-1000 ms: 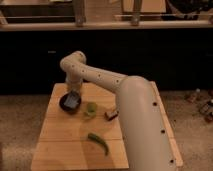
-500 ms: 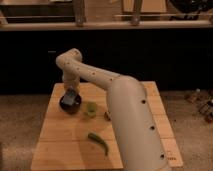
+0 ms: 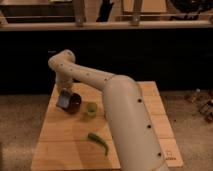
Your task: Wipe purple bowl with sponge
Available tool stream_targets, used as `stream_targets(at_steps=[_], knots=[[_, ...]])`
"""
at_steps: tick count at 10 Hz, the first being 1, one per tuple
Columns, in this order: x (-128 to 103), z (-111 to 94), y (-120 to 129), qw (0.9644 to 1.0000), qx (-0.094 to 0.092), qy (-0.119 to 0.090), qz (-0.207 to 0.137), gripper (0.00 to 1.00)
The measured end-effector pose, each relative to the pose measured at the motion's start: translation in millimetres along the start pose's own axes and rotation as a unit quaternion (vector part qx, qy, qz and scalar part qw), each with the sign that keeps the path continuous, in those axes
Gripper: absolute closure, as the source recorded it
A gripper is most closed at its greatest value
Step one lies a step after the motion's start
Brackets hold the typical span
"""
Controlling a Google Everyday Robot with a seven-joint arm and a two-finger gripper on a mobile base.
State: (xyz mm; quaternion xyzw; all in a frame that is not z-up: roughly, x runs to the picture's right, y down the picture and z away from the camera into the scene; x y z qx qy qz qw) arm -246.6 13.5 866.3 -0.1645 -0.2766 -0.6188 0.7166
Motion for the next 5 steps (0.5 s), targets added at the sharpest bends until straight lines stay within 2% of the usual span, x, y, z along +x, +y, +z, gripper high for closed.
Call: stream_targets(at_steps=[3,5], knots=[[-8.8,6.6,17.0,0.9999,-0.010,-0.012,-0.001,0.95],[-6.0,11.7,37.9,0.9995,-0.020,-0.016,0.019,0.95]])
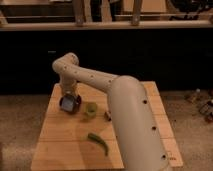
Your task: Wipe purple bowl with sponge
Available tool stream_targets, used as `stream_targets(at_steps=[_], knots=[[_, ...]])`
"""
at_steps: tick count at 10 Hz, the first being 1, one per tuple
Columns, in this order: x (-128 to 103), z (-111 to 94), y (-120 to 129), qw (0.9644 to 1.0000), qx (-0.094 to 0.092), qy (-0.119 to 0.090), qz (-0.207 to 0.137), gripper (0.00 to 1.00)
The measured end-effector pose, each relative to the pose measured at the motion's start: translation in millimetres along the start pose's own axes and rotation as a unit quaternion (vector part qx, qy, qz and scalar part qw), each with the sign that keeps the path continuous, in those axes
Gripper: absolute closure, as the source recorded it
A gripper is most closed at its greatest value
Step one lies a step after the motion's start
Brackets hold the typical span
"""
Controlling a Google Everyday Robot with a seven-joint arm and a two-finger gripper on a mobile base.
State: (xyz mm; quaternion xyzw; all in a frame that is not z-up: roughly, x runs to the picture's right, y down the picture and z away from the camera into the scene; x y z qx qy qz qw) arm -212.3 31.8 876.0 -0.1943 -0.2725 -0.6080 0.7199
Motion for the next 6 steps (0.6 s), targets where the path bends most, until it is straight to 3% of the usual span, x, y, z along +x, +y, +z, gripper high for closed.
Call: stream_targets(at_steps=[3,6], knots=[[11.3,2.3,14.4,0.9996,-0.006,0.003,0.028,0.95],[35.2,-4.0,19.9,0.9985,-0.006,0.020,0.051,0.95]])
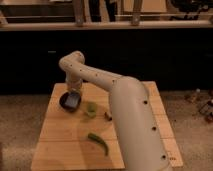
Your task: Wipe purple bowl with sponge
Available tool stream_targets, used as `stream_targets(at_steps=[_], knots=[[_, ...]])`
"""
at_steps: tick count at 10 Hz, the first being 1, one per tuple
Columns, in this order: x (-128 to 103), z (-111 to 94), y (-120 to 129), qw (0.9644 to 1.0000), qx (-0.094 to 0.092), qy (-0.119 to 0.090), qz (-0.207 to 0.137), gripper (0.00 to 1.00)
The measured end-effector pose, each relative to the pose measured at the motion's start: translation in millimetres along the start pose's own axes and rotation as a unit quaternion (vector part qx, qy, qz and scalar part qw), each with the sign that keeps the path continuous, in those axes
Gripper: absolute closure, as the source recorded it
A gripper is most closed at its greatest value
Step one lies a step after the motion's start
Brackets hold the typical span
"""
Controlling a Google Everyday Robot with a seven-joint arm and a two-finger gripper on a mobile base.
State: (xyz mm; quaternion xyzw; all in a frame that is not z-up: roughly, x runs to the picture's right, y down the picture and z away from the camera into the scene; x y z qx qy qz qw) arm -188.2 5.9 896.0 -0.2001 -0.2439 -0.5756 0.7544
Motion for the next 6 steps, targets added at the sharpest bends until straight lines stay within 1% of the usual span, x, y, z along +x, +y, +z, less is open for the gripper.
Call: stream_targets(at_steps=[3,6], knots=[[13.7,-1.6,-8.2,1.0000,-0.002,0.005,0.006,0.95],[16.4,2.0,-15.1,1.0000,-0.005,0.006,0.004,0.95]])
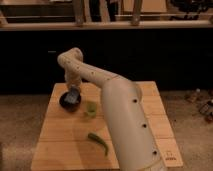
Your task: Wipe purple bowl with sponge
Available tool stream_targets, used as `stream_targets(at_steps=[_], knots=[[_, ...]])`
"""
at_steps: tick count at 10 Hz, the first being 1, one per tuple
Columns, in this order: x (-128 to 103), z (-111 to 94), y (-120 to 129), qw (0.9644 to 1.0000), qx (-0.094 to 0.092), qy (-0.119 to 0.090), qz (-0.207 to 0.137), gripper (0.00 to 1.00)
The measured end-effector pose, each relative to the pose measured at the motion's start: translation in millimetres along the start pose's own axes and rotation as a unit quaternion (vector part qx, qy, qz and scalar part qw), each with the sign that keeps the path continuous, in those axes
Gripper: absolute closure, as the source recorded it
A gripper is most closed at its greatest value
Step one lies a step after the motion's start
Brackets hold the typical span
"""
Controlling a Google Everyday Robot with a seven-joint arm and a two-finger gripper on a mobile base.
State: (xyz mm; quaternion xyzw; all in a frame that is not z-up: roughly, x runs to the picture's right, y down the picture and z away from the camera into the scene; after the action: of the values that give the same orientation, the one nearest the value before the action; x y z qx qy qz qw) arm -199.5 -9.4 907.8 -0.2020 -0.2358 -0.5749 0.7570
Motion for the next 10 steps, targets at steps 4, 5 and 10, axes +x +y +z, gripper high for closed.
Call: stream_targets(at_steps=[4,5,10], knots=[[-14.6,4.7,-26.9,0.9995,0.007,0.000,-0.030,0.95],[-20.0,4.2,-30.5,0.9991,0.008,0.001,-0.042,0.95],[-36.5,6.5,-21.9,0.9980,0.004,-0.006,-0.062,0.95]])
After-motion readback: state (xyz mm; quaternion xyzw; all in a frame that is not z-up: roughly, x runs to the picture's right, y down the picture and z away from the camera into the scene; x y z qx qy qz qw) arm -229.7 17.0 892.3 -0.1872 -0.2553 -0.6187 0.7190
